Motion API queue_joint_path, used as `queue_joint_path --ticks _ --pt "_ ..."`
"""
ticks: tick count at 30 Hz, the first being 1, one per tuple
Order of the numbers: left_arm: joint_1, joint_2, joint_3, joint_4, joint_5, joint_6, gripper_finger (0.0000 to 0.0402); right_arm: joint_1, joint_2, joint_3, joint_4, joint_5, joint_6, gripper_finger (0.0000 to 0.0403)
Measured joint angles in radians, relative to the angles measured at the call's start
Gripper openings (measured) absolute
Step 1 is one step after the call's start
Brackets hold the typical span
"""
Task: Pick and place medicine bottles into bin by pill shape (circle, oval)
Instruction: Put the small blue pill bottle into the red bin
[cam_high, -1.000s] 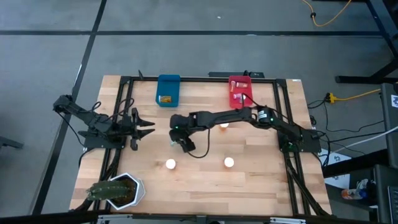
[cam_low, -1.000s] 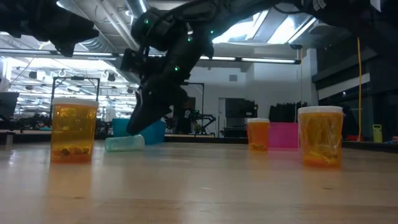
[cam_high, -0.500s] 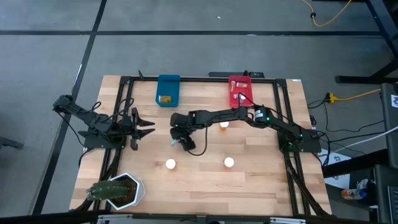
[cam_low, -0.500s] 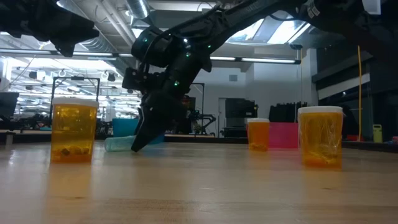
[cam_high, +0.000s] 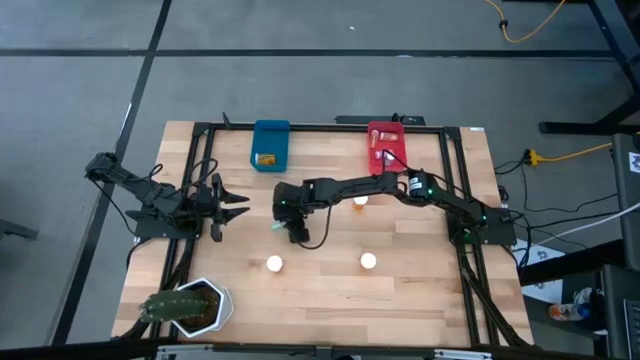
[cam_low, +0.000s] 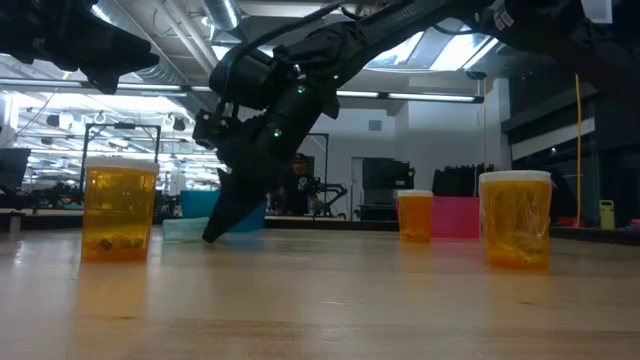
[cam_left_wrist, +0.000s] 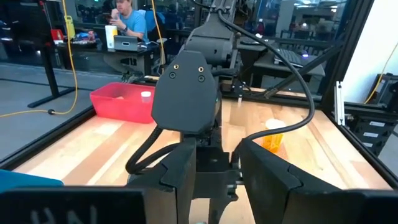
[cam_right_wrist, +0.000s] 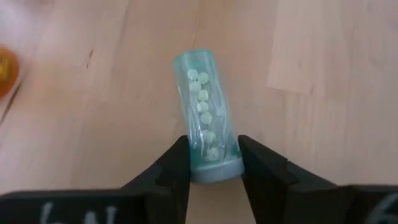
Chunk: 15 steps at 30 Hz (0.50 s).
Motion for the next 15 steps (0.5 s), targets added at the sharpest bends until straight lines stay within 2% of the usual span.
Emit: queue_joint_path --ticks 5,10,15 --pt "0.0 0.0 0.0 -0.002 0.0 -0.006 0.0117 -0.005 -0.003 0.001 -0.023 0.017 0.048 0.0114" --pt "0.0 0.0 0.0 -0.018 0.0 -0.009 0.0117 -0.025 -0.046 -0.002 -0.147 0.041 0.07 0.0123" --pt "0.0 0.0 0.0 -0.032 0.001 -0.03 0.0118 -0.053 -0.121 -0.002 -0.302 0.067 0.071 0.0114"
